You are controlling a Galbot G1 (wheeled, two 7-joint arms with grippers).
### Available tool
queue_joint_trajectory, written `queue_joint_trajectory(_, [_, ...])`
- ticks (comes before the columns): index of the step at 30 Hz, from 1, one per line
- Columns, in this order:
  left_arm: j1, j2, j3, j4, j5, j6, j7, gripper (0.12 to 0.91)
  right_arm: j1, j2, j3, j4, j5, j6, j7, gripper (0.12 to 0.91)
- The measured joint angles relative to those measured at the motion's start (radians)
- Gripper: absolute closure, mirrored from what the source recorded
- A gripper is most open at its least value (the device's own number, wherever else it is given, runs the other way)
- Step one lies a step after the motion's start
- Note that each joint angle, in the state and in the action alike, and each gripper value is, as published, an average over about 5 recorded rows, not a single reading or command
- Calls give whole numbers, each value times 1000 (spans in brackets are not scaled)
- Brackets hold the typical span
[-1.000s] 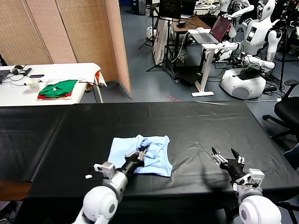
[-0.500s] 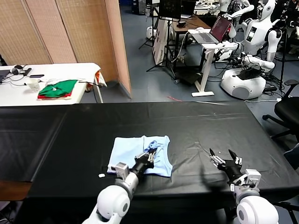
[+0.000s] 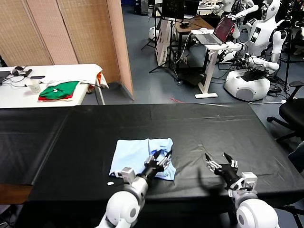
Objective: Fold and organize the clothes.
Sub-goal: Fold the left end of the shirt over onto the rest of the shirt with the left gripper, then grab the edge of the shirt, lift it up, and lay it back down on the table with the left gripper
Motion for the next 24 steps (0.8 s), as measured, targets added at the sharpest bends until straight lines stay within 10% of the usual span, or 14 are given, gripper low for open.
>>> queue_joint_trajectory(4, [-13,-3,-21,-31,-59,-4,-5,138,19,-32,-40,1,-2,0,-32,118])
queue_joint_trajectory(14, [-18,113,-148,-88,162,-67,19,123,137,-132,-263,-20,-78,7,-117,118])
queue_joint_trajectory(24, [63,158,-225,-91,299,-120,26,123,295,-101,-479,-115,-154,14,-63,118])
